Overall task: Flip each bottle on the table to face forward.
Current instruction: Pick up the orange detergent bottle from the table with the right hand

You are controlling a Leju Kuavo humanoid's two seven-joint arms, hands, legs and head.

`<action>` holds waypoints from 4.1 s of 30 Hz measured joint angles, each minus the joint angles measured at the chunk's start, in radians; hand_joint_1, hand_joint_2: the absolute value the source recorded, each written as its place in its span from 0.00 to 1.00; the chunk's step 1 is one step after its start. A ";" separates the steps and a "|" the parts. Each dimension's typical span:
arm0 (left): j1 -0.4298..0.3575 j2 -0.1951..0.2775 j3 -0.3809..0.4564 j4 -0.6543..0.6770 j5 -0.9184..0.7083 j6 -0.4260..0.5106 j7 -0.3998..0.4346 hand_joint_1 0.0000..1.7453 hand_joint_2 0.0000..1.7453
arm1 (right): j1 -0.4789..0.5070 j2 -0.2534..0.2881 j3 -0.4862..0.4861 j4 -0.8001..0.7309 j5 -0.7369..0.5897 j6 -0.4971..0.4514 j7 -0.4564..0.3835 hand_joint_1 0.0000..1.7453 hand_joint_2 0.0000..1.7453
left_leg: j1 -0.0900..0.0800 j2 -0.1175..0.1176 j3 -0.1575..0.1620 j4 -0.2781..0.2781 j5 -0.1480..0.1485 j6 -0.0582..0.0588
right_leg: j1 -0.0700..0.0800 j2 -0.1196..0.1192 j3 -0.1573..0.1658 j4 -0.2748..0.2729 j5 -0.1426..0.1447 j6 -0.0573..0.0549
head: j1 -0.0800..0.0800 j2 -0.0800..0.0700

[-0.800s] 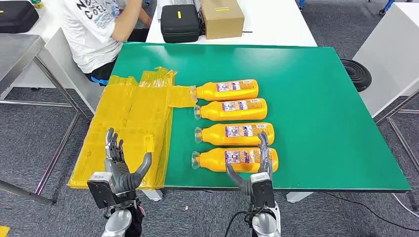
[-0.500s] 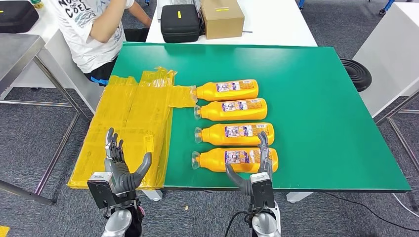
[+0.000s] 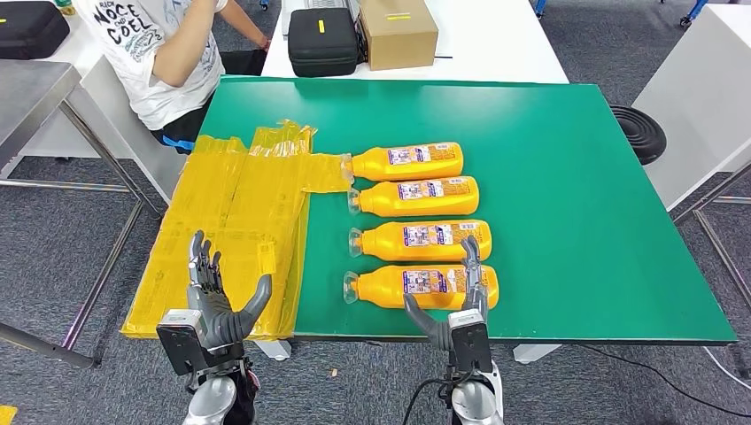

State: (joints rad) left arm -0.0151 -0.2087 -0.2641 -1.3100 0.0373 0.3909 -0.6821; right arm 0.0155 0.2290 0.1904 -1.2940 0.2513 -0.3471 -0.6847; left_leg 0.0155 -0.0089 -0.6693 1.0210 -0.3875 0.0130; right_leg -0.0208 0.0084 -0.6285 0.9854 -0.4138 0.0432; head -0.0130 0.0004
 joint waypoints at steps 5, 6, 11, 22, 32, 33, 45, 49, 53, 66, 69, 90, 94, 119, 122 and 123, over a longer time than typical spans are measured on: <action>-0.002 0.000 0.001 0.000 0.000 -0.007 0.000 0.00 1.00 | -0.004 -0.001 0.000 -0.001 0.051 -0.021 0.008 0.00 1.00 | 0.000 0.000 0.000 0.000 0.000 0.000 | 0.000 0.000 0.000 0.000 0.000 0.000 | 0.000 0.000; -0.003 0.000 0.001 0.000 0.000 -0.010 0.000 0.00 1.00 | -0.005 -0.003 0.000 -0.003 0.077 -0.027 0.017 0.00 1.00 | 0.000 0.000 0.000 0.000 0.000 0.000 | 0.000 0.000 0.000 0.000 0.000 0.000 | 0.000 0.000; 0.000 0.000 0.004 0.000 -0.002 -0.021 -0.001 0.00 1.00 | -0.010 -0.038 0.001 -0.065 0.271 -0.015 0.136 0.00 1.00 | 0.000 0.000 0.000 0.000 0.000 0.000 | 0.000 0.000 0.000 0.000 0.000 0.000 | 0.000 0.000; 0.004 -0.001 0.018 0.000 -0.026 -0.039 0.001 0.00 1.00 | -0.125 -0.144 0.072 -0.157 0.644 0.154 0.426 0.00 1.00 | 0.000 0.000 0.000 0.000 0.001 0.000 | 0.000 0.000 0.000 0.000 0.001 0.000 | 0.000 0.000; 0.002 -0.003 0.031 -0.001 -0.030 -0.041 0.003 0.00 1.00 | -0.173 -0.182 0.124 -0.157 0.669 0.186 0.450 0.00 1.00 | 0.000 0.000 -0.001 0.000 0.000 0.001 | 0.000 0.000 0.000 0.000 0.000 0.000 | 0.000 0.000; 0.002 -0.004 0.033 -0.001 -0.031 -0.041 0.004 0.00 1.00 | -0.177 -0.185 0.129 -0.156 0.676 0.198 0.460 0.00 1.00 | 0.000 0.000 -0.001 0.000 0.000 0.001 | 0.000 0.000 0.000 0.000 0.000 0.000 | 0.000 0.000; 0.035 -0.012 0.067 -0.030 -0.040 -0.034 0.022 0.00 1.00 | -0.220 -0.235 0.216 -0.063 0.720 0.288 0.534 0.00 1.00 | 0.000 0.000 -0.001 0.000 0.000 0.001 | 0.000 0.000 0.000 0.000 0.000 0.000 | 0.000 0.000; 0.052 -0.012 0.082 -0.047 -0.047 -0.035 0.032 0.00 1.00 | -0.209 -0.255 0.237 -0.059 0.731 0.296 0.569 0.00 1.00 | 0.000 0.000 -0.001 0.000 0.000 0.001 | 0.000 0.000 0.000 0.000 -0.001 0.002 | 0.000 0.000; 0.053 -0.012 0.092 -0.051 -0.049 -0.035 0.036 0.00 1.00 | -0.208 -0.275 0.249 -0.054 0.745 0.304 0.593 0.00 1.00 | 0.000 0.000 -0.001 0.000 0.000 0.001 | 0.000 0.000 0.000 0.000 -0.001 0.002 | 0.000 0.000; 0.062 -0.012 0.109 -0.051 -0.045 -0.032 0.036 0.00 1.00 | -0.208 -0.329 0.280 -0.043 0.814 0.294 0.646 0.00 1.00 | 0.000 -0.001 -0.001 0.000 0.000 0.001 | 0.000 -0.001 0.000 0.000 -0.001 0.002 | 0.000 0.000; 0.063 -0.012 0.111 -0.052 -0.045 -0.032 0.036 0.00 1.00 | -0.207 -0.344 0.283 -0.043 0.820 0.294 0.650 0.00 1.00 | 0.000 -0.001 -0.001 0.000 0.000 0.001 | 0.000 -0.001 0.000 0.000 -0.001 0.002 | 0.000 0.000; 0.065 -0.012 0.125 -0.051 -0.046 -0.032 0.036 0.00 1.00 | -0.164 -0.373 0.290 -0.042 0.805 0.294 0.658 0.00 1.00 | 0.000 -0.001 -0.001 0.000 0.000 0.001 | 0.000 -0.001 0.000 0.000 -0.001 0.002 | 0.000 0.000; 0.065 -0.012 0.127 -0.051 -0.047 -0.032 0.036 0.00 1.00 | -0.153 -0.375 0.290 -0.042 0.809 0.295 0.667 0.00 1.00 | 0.000 -0.001 -0.001 0.000 0.000 0.001 | 0.000 -0.001 0.000 0.000 -0.001 0.002 | 0.000 0.000; 0.065 -0.016 0.133 -0.051 -0.051 -0.036 0.040 0.00 1.00 | -0.122 -0.376 0.265 -0.059 0.863 0.327 0.705 0.00 1.00 | 0.000 -0.001 0.000 0.000 0.000 0.002 | 0.000 -0.001 0.000 0.000 -0.001 0.002 | 0.000 0.000; 0.063 -0.017 0.133 -0.050 -0.051 -0.040 0.040 0.00 1.00 | -0.129 -0.381 0.259 -0.060 0.854 0.337 0.696 0.00 1.00 | -0.001 -0.001 0.000 0.000 0.000 0.002 | 0.000 -0.001 0.001 0.000 -0.001 0.002 | 0.000 0.000; 0.062 -0.017 0.133 -0.050 -0.051 -0.041 0.040 0.00 1.00 | -0.132 -0.384 0.258 -0.060 0.851 0.339 0.693 0.00 1.00 | -0.001 -0.001 0.000 0.000 0.000 0.002 | -0.001 -0.001 0.001 0.000 -0.001 0.002 | 0.000 0.000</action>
State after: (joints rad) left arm 0.0471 -0.2259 -0.1308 -1.3600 -0.0136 0.3498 -0.6416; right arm -0.1160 -0.1551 0.4480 -1.3542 1.1025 -0.0079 0.0082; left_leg 0.0149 -0.0096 -0.6697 1.0213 -0.3878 0.0147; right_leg -0.0213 0.0078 -0.6279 0.9852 -0.4146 0.0455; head -0.0130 0.0004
